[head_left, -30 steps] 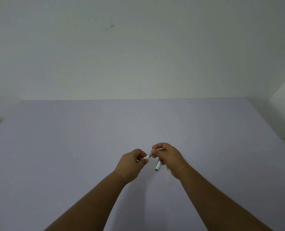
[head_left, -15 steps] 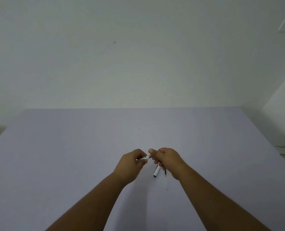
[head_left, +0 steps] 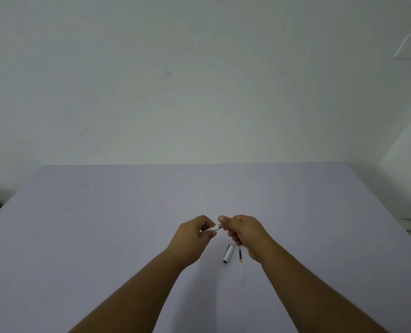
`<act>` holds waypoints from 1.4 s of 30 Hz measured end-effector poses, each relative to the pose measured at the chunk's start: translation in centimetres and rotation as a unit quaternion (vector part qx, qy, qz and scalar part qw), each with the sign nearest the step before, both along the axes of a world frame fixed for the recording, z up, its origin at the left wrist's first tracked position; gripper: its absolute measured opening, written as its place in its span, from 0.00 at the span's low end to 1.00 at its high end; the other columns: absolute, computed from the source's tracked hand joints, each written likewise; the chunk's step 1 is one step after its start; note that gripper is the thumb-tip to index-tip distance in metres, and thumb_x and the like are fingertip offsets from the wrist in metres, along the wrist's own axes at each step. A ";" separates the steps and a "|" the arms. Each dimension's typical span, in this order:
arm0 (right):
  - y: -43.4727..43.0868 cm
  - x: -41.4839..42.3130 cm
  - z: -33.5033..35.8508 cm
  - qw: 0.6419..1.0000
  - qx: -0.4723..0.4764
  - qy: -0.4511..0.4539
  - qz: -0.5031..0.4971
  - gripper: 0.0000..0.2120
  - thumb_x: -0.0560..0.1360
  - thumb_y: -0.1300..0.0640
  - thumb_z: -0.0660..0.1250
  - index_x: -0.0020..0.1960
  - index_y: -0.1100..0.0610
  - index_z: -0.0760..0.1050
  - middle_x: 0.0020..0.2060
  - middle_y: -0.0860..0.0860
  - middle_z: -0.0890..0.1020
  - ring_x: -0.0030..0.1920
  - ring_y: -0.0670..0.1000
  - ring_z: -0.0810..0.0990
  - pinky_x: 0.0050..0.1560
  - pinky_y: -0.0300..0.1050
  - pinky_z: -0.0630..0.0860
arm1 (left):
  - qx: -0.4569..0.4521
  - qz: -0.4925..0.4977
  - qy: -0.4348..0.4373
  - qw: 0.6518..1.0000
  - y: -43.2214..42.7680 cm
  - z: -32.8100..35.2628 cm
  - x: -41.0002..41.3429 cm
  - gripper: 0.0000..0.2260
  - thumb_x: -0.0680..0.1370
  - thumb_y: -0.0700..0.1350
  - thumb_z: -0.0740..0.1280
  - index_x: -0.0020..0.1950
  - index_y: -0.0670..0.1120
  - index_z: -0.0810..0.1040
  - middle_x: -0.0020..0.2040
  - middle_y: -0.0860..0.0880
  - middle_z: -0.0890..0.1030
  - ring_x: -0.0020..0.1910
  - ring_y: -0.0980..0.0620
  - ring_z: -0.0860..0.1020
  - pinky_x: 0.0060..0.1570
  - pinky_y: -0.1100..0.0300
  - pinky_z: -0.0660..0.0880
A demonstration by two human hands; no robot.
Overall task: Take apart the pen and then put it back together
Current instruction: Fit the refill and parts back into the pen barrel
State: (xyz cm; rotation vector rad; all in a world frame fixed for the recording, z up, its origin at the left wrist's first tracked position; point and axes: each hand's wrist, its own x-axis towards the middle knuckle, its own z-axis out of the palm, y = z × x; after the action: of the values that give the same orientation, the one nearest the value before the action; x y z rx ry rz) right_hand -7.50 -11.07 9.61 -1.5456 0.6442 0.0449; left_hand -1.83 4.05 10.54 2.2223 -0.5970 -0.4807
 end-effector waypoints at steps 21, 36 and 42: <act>1.1 -0.4 0.1 0.993 0.086 -0.077 -0.025 0.04 0.74 0.56 0.69 0.47 0.54 0.81 0.39 0.50 0.78 0.39 0.49 0.72 0.42 0.43 0.72 | -0.038 0.033 0.005 0.999 -0.1 0.6 -0.6 0.03 0.79 0.47 0.64 0.47 0.49 0.76 0.38 0.53 0.75 0.33 0.56 0.71 0.34 0.66 0.68; 1.3 -0.1 0.4 0.997 0.042 -0.032 -0.055 0.14 0.70 0.46 0.71 0.40 0.56 0.76 0.32 0.49 0.72 0.32 0.48 0.67 0.35 0.42 0.67 | -0.066 0.045 0.025 0.996 -0.5 0.6 -1.1 0.03 0.78 0.47 0.65 0.45 0.51 0.76 0.37 0.55 0.75 0.34 0.56 0.71 0.35 0.66 0.68; 0.9 -0.4 0.7 0.995 0.053 -0.053 -0.060 0.11 0.72 0.50 0.70 0.39 0.57 0.77 0.33 0.50 0.73 0.34 0.48 0.68 0.35 0.42 0.68 | -0.064 0.048 0.018 0.997 -0.8 0.9 -1.1 0.03 0.78 0.47 0.64 0.47 0.49 0.76 0.38 0.54 0.75 0.32 0.56 0.70 0.33 0.66 0.66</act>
State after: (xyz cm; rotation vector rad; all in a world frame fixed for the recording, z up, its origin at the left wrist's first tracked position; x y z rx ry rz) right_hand -7.86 -10.13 10.30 -1.3960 0.6382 -0.0925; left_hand -2.94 3.23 11.45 2.1057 -0.4855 -0.4200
